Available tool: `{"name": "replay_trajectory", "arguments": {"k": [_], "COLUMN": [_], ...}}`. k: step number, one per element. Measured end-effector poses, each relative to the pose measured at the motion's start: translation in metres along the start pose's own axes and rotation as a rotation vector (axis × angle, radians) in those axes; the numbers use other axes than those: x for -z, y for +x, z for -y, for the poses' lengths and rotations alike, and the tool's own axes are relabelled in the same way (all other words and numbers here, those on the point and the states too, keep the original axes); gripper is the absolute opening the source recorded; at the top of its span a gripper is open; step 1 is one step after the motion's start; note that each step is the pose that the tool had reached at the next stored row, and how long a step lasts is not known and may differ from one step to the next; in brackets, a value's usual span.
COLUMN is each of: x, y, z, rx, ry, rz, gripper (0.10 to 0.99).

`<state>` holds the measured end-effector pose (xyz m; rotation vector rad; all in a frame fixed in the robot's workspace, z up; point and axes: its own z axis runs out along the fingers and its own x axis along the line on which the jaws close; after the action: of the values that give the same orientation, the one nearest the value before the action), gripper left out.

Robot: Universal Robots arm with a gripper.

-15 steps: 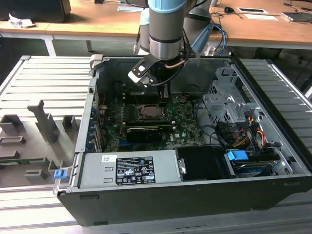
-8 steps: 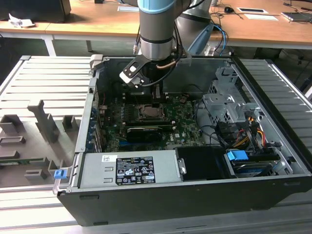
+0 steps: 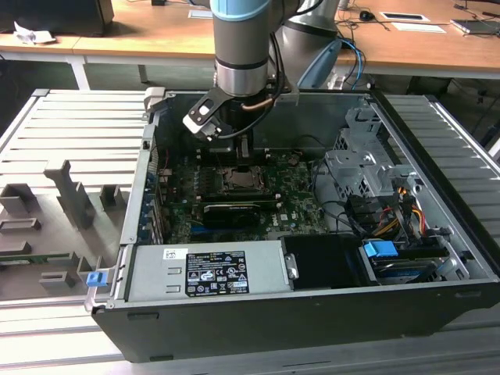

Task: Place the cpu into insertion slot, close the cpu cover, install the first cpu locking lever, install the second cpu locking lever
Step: 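Close the cpu cover, then install the first cpu locking lever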

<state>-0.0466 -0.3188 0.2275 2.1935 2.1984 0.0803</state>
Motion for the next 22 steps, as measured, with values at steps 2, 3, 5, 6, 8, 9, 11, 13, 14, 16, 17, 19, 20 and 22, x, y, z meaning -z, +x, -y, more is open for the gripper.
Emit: {"name": "replay_trajectory", "arguments": {"k": [2,3,5,6,8,9,11,13,14,16,17,19,20,22], "x": [0.0001,0.0002,0.0003,0.0003,0.0004,0.0004,0.0022,0.0032,0.0043,0.0063,0.0078,0.0114,0.0130,0.0161], "y": [0.0000,0.0000,0.0000,0.0000,0.0000,0.0000,0.0001,0.0000,0.0001,0.0001,0.0001,0.0002,0.0002,0.0002], "z": [0.0024,0.0035,0.0049,0.0053,0.0058,0.0058,0.0057,0.0057,0.0056,0.0055,0.0054,0.0052,0.0051,0.0049], "rx": [0.000,0.000,0.000,0.000,0.000,0.000,0.000,0.000,0.000,0.000,0.000,0.000,0.000,0.000], "ry": [0.000,0.000,0.000,0.000,0.000,0.000,0.000,0.000,0.000,0.000,0.000,0.000,0.000,0.000], "rz": [0.0000,0.0001,0.0001,0.0001,0.0000,0.0001,-0.0001,0.0006,0.0006,0.0006,0.0006,0.0007,0.0006,0.0006], "gripper": [0.106,0.106,0.106,0.106,0.106,0.106,0.106,0.106,0.106,0.106,0.106,0.106,0.106,0.106]}}
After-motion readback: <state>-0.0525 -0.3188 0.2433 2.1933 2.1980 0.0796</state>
